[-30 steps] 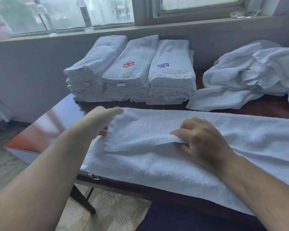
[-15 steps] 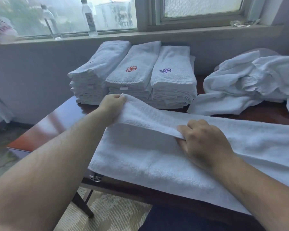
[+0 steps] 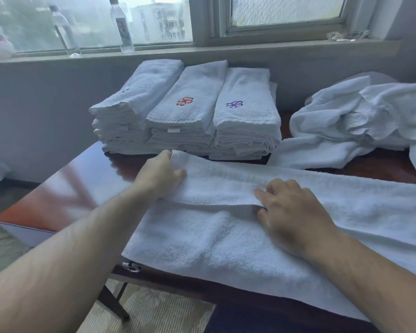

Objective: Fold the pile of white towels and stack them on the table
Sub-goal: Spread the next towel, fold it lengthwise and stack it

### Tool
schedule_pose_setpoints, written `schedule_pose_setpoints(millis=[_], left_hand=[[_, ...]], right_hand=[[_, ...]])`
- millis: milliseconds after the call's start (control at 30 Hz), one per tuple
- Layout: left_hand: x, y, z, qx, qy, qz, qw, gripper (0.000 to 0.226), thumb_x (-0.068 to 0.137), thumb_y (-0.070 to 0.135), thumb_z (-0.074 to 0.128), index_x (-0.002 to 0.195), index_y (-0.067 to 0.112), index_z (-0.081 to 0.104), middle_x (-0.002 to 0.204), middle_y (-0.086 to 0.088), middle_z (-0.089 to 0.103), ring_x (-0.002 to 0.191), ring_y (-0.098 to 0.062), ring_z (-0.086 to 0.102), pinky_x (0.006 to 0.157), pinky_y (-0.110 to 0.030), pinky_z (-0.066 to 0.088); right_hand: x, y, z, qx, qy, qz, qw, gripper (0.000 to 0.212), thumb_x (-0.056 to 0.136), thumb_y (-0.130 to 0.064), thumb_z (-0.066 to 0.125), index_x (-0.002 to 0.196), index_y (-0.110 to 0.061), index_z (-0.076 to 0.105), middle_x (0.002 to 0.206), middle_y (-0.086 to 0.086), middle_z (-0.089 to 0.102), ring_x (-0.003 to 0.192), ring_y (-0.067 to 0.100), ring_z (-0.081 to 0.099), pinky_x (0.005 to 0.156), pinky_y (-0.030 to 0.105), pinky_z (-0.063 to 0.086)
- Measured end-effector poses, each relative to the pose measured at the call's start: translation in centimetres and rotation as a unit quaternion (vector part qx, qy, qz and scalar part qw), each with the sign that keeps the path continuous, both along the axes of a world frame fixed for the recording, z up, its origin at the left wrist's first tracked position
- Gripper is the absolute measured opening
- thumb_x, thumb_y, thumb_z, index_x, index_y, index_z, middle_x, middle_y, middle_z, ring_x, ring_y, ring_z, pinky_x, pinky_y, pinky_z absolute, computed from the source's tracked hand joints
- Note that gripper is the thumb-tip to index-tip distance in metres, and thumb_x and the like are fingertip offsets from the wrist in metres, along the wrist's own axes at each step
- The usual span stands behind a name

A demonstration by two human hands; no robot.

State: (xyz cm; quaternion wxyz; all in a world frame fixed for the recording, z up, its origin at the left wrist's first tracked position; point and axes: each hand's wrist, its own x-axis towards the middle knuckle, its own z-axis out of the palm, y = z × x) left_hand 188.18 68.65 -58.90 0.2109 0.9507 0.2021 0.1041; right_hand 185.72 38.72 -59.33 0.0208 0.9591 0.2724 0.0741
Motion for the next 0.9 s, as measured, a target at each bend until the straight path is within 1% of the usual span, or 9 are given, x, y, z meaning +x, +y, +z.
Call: schedule_pose_setpoints(millis=[67, 167, 267, 367, 467, 567, 667, 800, 900], left_hand=[[-0.3, 0.1, 0.1, 0.003, -0.018, 0.018, 1.0, 0.048, 0.089, 0.043, 0.069, 0.126, 0.017, 0.053, 0.115, -0.005, 0.065, 0.103, -0.027, 0.059, 0.077, -0.032, 0.041], [-0.9, 0.1, 0.2, -0.021, -0.019, 0.057, 0.998, 0.043, 0.089, 0.042, 0.07, 0.12, 0.018, 0.052, 0.117, -0.007, 0.064, 0.098, -0.024, 0.055, 0.078, -0.033, 0.041], [-1.5, -1.3, 0.1, 0.075, -0.022, 0.066, 0.995, 0.047, 0.093, 0.038, 0.063, 0.131, 0.016, 0.047, 0.132, -0.011, 0.051, 0.12, -0.031, 0.045, 0.093, -0.042, 0.041], [-2.1, -4.0, 0.3, 0.108, -0.092, -0.073, 0.987, 0.047, 0.097, 0.037, 0.055, 0.143, 0.027, 0.048, 0.148, -0.003, 0.043, 0.137, -0.027, 0.032, 0.11, -0.042, 0.028], [-2.4, -6.5, -0.3, 0.079, 0.001, -0.232, 0.97, 0.05, 0.103, 0.054, 0.039, 0.15, 0.04, 0.039, 0.165, 0.002, 0.026, 0.152, -0.018, 0.017, 0.121, -0.039, 0.014], [-2.9, -7.3, -1.3, 0.134, 0.098, -0.235, 0.958, 0.061, 0.101, 0.064, 0.022, 0.158, 0.044, 0.015, 0.17, 0.005, 0.002, 0.155, -0.016, 0.0, 0.125, -0.043, 0.003], [-3.7, -8.8, -1.1, 0.151, 0.074, -0.216, 0.962, 0.059, 0.103, 0.057, 0.022, 0.159, 0.038, 0.016, 0.17, 0.001, 0.006, 0.156, -0.019, 0.001, 0.124, -0.048, 0.003], [-5.3, -15.2, -0.8, 0.112, 0.031, -0.317, 0.941, 0.062, 0.099, 0.061, 0.023, 0.158, 0.039, 0.02, 0.168, 0.009, 0.011, 0.155, -0.012, 0.004, 0.126, -0.042, 0.003], [-5.6, -19.9, -0.4, 0.08, 0.03, -0.372, 0.924, 0.07, 0.093, 0.069, 0.025, 0.157, 0.041, 0.019, 0.168, 0.012, 0.011, 0.154, -0.01, 0.004, 0.126, -0.039, 0.006]], right_hand=[[0.0, -0.1, -0.1, 0.011, 0.019, 0.002, 1.0, 0.047, 0.101, -0.046, 0.027, 0.142, -0.029, 0.044, 0.136, 0.001, 0.042, 0.118, 0.024, 0.039, 0.095, 0.04, 0.038], [-0.1, -0.5, -0.6, 0.026, 0.063, 0.006, 0.998, 0.057, 0.102, -0.047, 0.024, 0.157, -0.031, 0.025, 0.16, 0.003, 0.025, 0.143, 0.025, 0.023, 0.112, 0.043, 0.025], [-0.2, -0.8, -0.8, 0.04, 0.083, 0.013, 0.996, 0.063, 0.101, -0.054, 0.018, 0.16, -0.031, 0.015, 0.168, 0.0, 0.014, 0.152, 0.021, 0.011, 0.119, 0.042, 0.015], [0.1, -1.0, -0.6, 0.039, 0.098, 0.023, 0.994, 0.068, 0.099, -0.058, 0.019, 0.161, -0.031, 0.013, 0.169, -0.001, 0.009, 0.155, 0.018, 0.005, 0.121, 0.041, 0.011], [0.3, -1.3, -0.6, 0.025, 0.136, 0.027, 0.99, 0.068, 0.1, -0.055, 0.02, 0.161, -0.033, 0.0, 0.17, -0.004, -0.007, 0.155, 0.016, -0.009, 0.123, 0.042, -0.001], [-0.2, -2.7, -0.8, 0.023, 0.148, 0.026, 0.988, 0.072, 0.095, -0.062, 0.01, 0.16, -0.037, -0.009, 0.167, -0.011, -0.018, 0.154, 0.015, -0.019, 0.124, 0.043, -0.009], [-0.9, -4.9, -0.7, 0.061, 0.127, -0.003, 0.99, 0.075, 0.093, -0.067, 0.013, 0.161, -0.038, 0.002, 0.169, -0.012, -0.009, 0.155, 0.013, -0.013, 0.126, 0.04, -0.005], [-1.8, -8.7, -0.3, 0.131, 0.1, -0.016, 0.986, 0.064, 0.099, -0.057, 0.038, 0.157, -0.03, 0.032, 0.167, -0.007, 0.021, 0.155, 0.013, 0.008, 0.125, 0.033, 0.008], [-2.2, -13.4, 0.4, 0.207, 0.073, -0.039, 0.975, 0.052, 0.097, -0.046, 0.054, 0.145, -0.026, 0.054, 0.156, -0.007, 0.044, 0.147, 0.006, 0.027, 0.116, 0.021, 0.018]])
